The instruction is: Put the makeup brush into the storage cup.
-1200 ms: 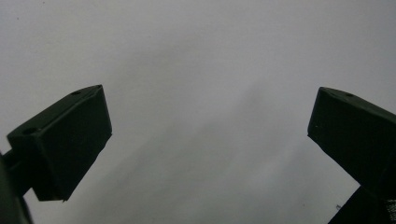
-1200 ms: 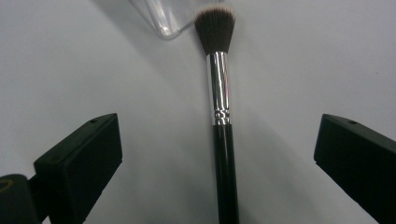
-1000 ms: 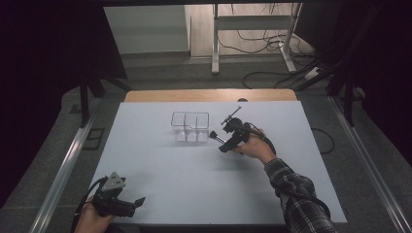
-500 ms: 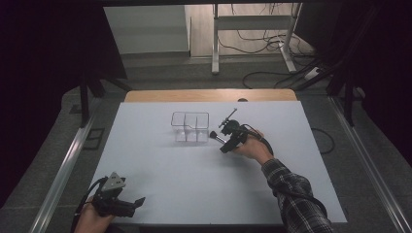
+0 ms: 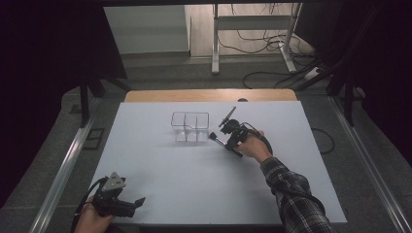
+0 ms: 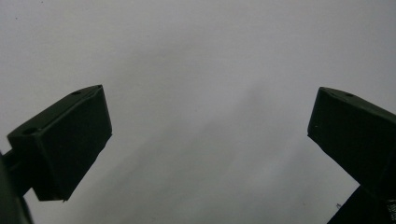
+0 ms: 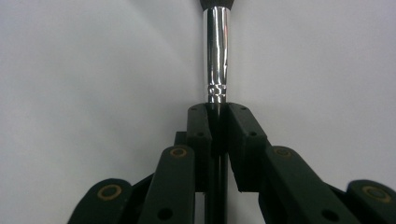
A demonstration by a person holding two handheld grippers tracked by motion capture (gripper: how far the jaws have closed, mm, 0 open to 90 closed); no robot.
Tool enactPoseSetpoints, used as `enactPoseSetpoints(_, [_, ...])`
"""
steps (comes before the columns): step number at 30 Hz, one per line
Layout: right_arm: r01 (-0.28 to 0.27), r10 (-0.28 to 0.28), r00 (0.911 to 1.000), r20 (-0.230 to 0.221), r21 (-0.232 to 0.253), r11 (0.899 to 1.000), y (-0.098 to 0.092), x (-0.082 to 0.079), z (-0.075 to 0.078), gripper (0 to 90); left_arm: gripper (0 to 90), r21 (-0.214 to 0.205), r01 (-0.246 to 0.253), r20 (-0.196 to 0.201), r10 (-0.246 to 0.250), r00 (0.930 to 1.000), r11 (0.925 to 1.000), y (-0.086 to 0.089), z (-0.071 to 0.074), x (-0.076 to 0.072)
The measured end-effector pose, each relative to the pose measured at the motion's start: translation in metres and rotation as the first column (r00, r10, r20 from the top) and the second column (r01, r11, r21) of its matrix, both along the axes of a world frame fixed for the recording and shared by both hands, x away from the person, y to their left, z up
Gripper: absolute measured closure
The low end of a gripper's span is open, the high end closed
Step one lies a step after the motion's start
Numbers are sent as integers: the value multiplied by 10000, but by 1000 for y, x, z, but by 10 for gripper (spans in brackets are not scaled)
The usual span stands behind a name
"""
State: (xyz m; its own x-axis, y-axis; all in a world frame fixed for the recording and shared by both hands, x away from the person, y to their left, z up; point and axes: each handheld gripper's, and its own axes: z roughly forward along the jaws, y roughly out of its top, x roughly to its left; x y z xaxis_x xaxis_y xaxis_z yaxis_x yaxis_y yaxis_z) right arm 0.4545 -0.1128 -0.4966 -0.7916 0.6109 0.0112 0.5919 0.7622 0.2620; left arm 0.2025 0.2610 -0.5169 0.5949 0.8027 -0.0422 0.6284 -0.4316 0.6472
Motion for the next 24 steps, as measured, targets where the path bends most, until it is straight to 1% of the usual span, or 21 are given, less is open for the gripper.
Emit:
enactPoseSetpoints(3, [56, -56, 10000, 20, 59, 10000, -1, 0, 0, 798, 2, -2, -3, 4, 3, 10000, 10000, 0, 0, 0])
enactPoseSetpoints(4, [97, -97, 9999, -63, 106, 9999, -2, 0, 0, 798, 2, 1, -3, 7, 3, 10000, 10000, 0, 0, 0])
enactPoseSetpoints(6, [243, -241, 9997, -55, 384, 9990, -6, 0, 0, 798, 2, -7, -11, 9, 11, 10000, 10000, 0, 0, 0])
enactPoseSetpoints(9, [328, -324, 9994, -90, 473, 9983, -9, -1, 0, 799, 1, -8, -11, 2, 11, 10000, 10000, 0, 0, 0])
enactPoseSetpoints(14, [430, -431, 9991, -18, 837, 9956, -18, -3, 3, 799, 1, -64, -2, 18, 2, 10000, 10000, 0, 0, 0])
enactPoseSetpoints(17, [459, -471, 9988, 97, 1053, 9934, -23, -7, 5, 798, 1, -135, 57, 65, -56, 10000, 9999, 0, 1, 0])
enactPoseSetpoints(19, [423, -455, 9987, 225, 1288, 9908, -28, -11, 8, 798, 1, -187, 76, 107, -74, 9999, 9998, 1, 1, 0])
enactPoseSetpoints(20, [423, -455, 9987, 225, 1288, 9908, -28, -11, 8, 798, 1, -227, 79, 130, -76, 9999, 9997, 1, 1, 0])
enactPoseSetpoints(23, [392, -459, 9982, 380, 1623, 9860, -33, -17, 11, 798, 1, -347, 60, 202, -53, 9998, 9994, 1, 2, 0])
enactPoseSetpoints(24, [382, -455, 9981, 409, 1655, 9855, -35, -19, 12, 798, 1, -351, 56, 201, -49, 9998, 9994, 1, 2, 0])
